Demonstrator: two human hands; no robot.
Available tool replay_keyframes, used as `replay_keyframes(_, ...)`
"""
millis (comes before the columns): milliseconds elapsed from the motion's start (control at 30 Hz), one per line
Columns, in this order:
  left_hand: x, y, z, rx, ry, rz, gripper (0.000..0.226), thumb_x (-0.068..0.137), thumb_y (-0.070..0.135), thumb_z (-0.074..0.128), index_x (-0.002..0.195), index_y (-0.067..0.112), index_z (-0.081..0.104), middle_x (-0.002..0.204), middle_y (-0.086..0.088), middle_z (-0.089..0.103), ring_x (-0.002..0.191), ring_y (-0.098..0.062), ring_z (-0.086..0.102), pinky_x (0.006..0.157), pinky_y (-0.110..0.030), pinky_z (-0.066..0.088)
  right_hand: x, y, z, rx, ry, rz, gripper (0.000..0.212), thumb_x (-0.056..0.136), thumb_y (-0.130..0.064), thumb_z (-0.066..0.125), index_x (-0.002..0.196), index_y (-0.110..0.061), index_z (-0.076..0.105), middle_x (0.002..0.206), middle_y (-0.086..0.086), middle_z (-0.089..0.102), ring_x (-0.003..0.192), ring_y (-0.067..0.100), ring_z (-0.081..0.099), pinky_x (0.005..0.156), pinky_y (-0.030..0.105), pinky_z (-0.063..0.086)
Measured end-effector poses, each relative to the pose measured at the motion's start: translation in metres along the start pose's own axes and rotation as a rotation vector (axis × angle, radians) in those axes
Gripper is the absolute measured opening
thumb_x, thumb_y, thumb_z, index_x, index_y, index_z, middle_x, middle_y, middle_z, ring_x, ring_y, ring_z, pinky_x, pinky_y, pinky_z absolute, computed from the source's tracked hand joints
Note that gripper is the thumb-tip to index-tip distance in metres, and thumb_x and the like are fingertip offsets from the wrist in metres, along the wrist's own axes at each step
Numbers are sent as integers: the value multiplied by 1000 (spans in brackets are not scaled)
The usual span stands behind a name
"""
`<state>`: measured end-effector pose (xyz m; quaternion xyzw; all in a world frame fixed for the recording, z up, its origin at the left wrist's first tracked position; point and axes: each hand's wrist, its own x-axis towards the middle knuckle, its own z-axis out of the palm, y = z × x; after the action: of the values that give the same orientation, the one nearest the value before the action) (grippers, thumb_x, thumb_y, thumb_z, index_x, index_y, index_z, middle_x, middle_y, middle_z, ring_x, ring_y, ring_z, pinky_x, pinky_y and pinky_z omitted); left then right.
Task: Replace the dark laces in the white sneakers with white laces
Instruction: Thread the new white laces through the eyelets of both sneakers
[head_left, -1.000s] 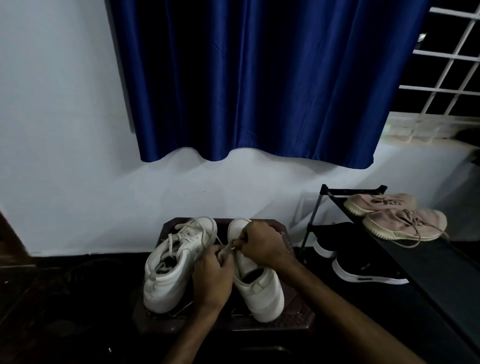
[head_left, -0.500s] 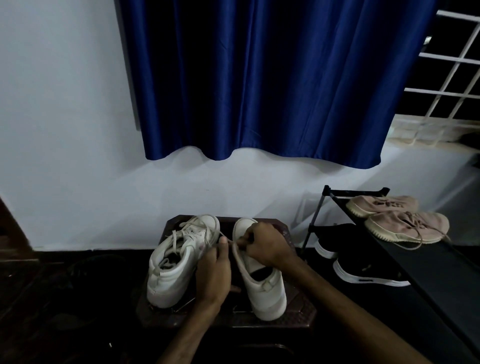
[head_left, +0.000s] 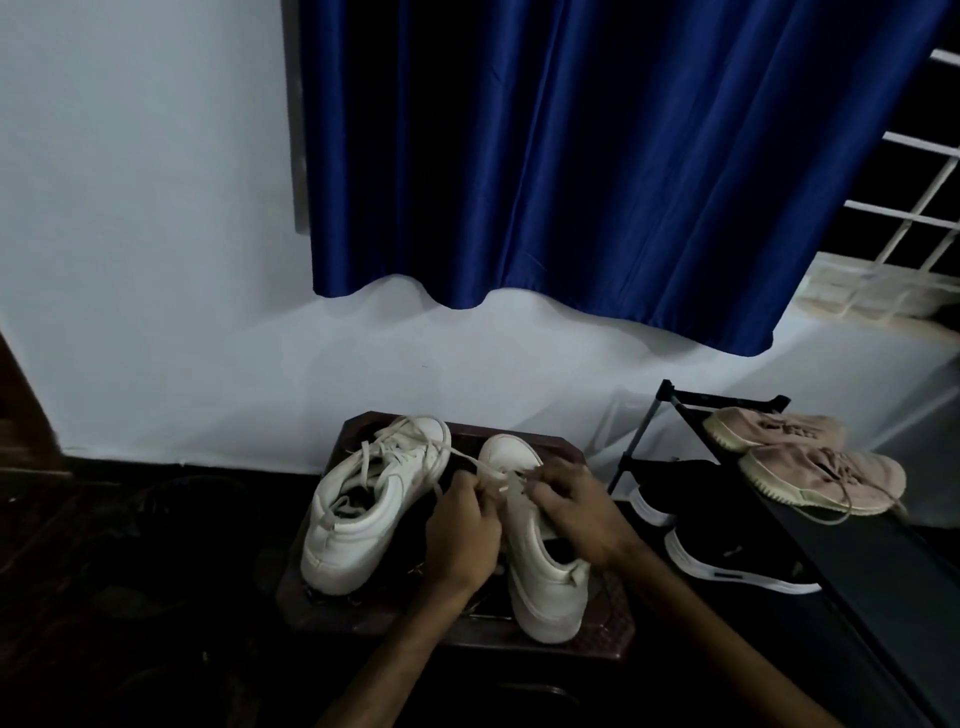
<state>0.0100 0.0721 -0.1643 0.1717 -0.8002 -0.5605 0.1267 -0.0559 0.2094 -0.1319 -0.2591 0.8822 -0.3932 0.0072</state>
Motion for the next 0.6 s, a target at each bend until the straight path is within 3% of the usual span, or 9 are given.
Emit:
replay_keyframes(67, -4, -3, -4, -322, -71, -177, 15, 100, 27, 47, 97, 14, 52, 94, -10, 67, 64, -25, 69, 52, -44, 58, 0, 2, 2, -52, 30, -15, 35, 74, -45, 52, 87, -22, 74, 79, -20, 58, 81, 2, 56, 76, 26, 45)
replay_keyframes(167, -8, -5, -6, -504, -83, -276, 14, 102, 22, 46, 101, 10, 53, 97, -13, 67, 63, -25, 69, 52, -41, 57, 1, 5, 3, -152, 31, -33, 35, 76, -52, 48, 93, -31, 70, 88, -19, 56, 91, 11, 54, 85, 40, 45)
replay_keyframes(300, -2, -8, -1, -200, 32, -31, 12, 96, 39, 49, 94, 27, 53, 91, 1, 67, 74, -19, 68, 61, -43, 58, -5, 1, 0, -291, -12, -83, 43, 79, -63, 45, 102, -33, 64, 98, -18, 53, 104, 8, 48, 95, 40, 33)
replay_keyframes(367, 3, -6, 0, -5, 111, 147, 14, 94, 39, 54, 94, 25, 56, 94, 5, 66, 83, -13, 63, 72, -33, 50, -5, 0, -1, -315, -33, -97, 44, 77, -64, 46, 105, -33, 62, 99, -18, 51, 105, 8, 46, 95, 40, 32)
replay_keyframes(433, 8, -5, 2, 80, 125, 257, 13, 93, 29, 61, 91, 17, 59, 92, 4, 66, 85, -15, 62, 75, -33, 47, -4, -1, -1, -300, -34, -95, 43, 75, -59, 48, 105, -32, 62, 98, -19, 51, 105, 9, 46, 96, 45, 36)
replay_keyframes(600, 10, -20, 1, -101, -60, 37, 11, 94, 23, 58, 87, 15, 57, 83, -1, 65, 70, -21, 64, 62, -46, 58, -1, 0, -3, -276, -31, -63, 45, 66, -56, 47, 101, -34, 63, 94, -24, 51, 103, 9, 46, 99, 46, 36)
